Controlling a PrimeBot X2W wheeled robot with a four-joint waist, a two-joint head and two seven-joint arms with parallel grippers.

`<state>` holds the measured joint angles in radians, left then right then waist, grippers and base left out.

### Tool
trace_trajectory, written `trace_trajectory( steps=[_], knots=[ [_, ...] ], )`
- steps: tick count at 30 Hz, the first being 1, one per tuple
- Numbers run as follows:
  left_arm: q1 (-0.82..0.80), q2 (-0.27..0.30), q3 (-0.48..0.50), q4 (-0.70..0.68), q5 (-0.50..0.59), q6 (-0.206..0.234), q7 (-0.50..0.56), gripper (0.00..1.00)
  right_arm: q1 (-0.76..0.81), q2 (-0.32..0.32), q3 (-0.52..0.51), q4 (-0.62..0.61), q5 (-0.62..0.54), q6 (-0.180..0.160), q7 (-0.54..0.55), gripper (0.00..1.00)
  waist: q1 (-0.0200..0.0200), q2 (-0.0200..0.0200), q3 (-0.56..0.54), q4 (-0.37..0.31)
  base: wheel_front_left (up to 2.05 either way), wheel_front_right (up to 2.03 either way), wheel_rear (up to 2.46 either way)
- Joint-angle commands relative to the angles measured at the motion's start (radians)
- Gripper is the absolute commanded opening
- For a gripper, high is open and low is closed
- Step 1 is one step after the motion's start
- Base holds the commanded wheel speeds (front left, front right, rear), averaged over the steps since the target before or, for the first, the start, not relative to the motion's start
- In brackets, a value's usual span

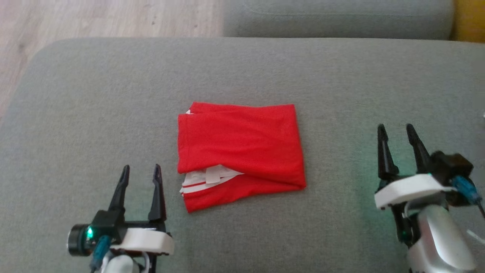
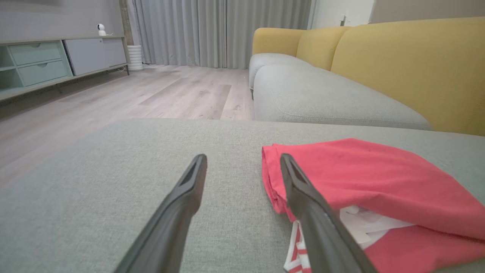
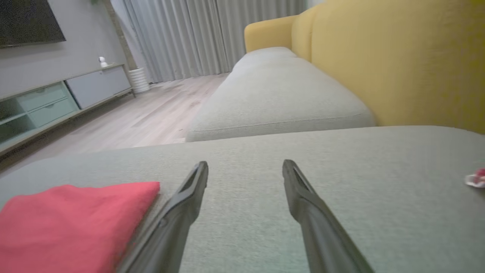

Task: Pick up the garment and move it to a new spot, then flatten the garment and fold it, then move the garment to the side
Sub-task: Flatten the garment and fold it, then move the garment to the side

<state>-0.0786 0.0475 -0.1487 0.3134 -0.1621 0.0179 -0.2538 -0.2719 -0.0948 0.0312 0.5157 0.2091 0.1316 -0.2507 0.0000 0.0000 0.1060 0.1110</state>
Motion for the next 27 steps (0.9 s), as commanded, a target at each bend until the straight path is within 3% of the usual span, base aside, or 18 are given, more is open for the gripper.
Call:
trace_trajectory(
  steps=[1, 7, 14, 18, 27],
  knots=[
    [-0.013, 0.003, 0.052, -0.038, 0.014, 0.004, -0.008, 1.0, -0.004, 0.015, 0.001, -0.047, -0.025, -0.001, -0.011, 1.0, 0.0, 0.0, -0.019, -0.021, 0.0, 0.0, 0.0],
    [0.05, 0.003, 0.07, -0.069, 0.029, 0.008, -0.008, 1.0, 0.081, 0.038, -0.021, -0.035, -0.057, -0.001, -0.011, 1.0, 0.0, 0.0, -0.04, -0.03, 0.0, 0.0, 0.0],
    [0.053, 0.003, 0.048, -0.08, 0.019, 0.009, -0.008, 1.0, 0.076, 0.043, -0.004, -0.033, -0.06, -0.001, -0.011, 1.0, 0.0, 0.0, -0.026, -0.013, 0.0, 0.0, 0.0],
    [0.029, 0.003, 0.026, -0.082, 0.013, 0.006, -0.008, 1.0, 0.024, 0.044, 0.056, 0.003, -0.056, -0.001, -0.011, 1.0, 0.0, 0.0, 0.001, 0.01, 0.0, 0.0, 0.0],
    [-0.006, 0.003, -0.072, -0.067, -0.021, 0.009, -0.008, 1.0, -0.17, 0.044, 0.253, 0.239, 0.023, -0.001, 0.039, 1.0, 0.0, 0.0, 0.059, 0.119, 0.0, 0.0, 0.0]
  ],
)
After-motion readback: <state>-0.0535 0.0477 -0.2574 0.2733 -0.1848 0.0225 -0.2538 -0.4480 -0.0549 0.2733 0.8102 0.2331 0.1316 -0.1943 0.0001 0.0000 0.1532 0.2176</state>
